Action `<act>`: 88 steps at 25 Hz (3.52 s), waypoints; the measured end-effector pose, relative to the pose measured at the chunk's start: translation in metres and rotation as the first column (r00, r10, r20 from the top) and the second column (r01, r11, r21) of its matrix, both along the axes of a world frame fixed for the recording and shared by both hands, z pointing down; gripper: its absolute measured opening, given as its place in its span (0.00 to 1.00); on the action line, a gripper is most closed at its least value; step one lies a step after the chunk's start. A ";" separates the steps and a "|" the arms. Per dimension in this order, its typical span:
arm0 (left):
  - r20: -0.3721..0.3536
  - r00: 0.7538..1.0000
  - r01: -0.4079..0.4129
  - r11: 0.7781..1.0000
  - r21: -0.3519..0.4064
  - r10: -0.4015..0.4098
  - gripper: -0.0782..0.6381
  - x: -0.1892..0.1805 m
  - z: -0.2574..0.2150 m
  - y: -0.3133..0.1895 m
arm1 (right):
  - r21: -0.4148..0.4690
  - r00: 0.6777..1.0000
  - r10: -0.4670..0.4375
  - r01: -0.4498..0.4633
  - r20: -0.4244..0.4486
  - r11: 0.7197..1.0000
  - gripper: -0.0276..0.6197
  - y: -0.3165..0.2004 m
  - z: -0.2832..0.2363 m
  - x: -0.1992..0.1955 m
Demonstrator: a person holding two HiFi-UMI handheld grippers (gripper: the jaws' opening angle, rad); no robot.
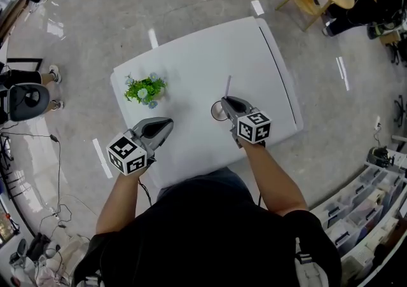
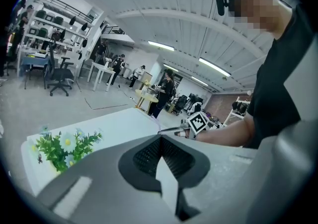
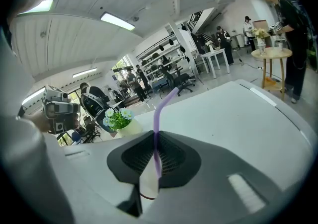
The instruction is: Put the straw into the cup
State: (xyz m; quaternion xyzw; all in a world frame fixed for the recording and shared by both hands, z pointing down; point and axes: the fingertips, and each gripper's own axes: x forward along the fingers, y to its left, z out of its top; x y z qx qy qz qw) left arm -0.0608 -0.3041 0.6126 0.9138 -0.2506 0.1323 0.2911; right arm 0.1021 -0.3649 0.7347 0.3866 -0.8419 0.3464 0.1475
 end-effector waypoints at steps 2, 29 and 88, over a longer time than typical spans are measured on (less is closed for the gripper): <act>-0.002 1.000 -0.002 1.000 -0.002 0.002 0.11 0.000 0.001 0.001 | 0.001 1.000 -0.002 0.002 -0.002 1.000 0.12 0.000 0.000 -0.001; -0.001 1.000 0.001 0.999 0.034 -0.001 0.11 -0.012 -0.015 0.012 | 0.002 1.000 0.030 -0.030 -0.006 1.000 0.17 -0.001 0.001 0.001; -0.011 0.993 -0.110 0.971 0.210 0.115 0.11 -0.026 -0.096 0.110 | 0.049 0.983 0.182 -0.182 -0.002 0.982 0.27 0.119 -0.080 0.036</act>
